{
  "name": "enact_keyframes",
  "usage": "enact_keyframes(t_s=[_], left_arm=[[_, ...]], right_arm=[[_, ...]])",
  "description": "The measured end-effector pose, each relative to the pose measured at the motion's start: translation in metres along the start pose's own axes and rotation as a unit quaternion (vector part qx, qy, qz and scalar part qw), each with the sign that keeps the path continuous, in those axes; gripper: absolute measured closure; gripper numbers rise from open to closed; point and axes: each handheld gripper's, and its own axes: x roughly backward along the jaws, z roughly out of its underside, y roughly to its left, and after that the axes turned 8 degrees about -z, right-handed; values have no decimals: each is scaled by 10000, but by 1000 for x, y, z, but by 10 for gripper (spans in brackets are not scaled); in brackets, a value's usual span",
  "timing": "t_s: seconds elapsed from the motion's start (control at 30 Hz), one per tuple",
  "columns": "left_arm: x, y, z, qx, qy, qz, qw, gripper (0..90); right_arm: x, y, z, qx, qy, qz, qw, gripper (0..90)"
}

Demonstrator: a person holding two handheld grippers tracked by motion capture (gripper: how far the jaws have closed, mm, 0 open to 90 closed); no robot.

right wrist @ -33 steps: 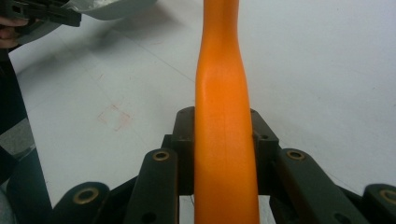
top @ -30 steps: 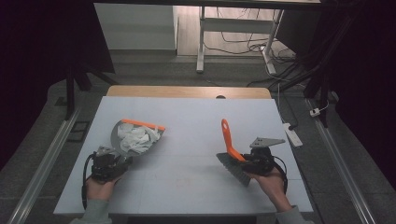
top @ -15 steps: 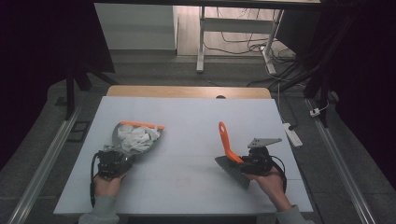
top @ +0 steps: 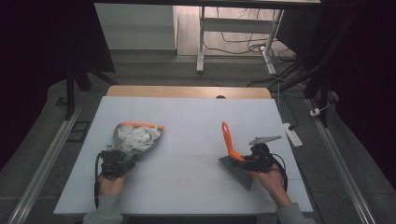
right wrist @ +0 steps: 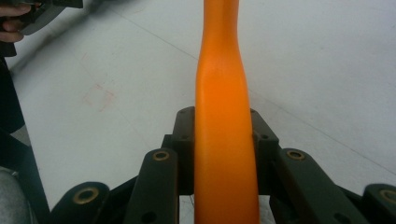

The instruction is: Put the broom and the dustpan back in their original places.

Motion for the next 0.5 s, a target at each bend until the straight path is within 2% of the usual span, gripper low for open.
enact_keyframes(t_s=[0.17,0.5], left_arm=[[-5,-4,0,-19,87,-92,9999,611],[-6,-5,2,-44,51,-85,9999,582]], right_arm=[[-4,-6,-2,-103,57,16,9999,698],[-6,-21,-4,-355,98,112,9993,690]])
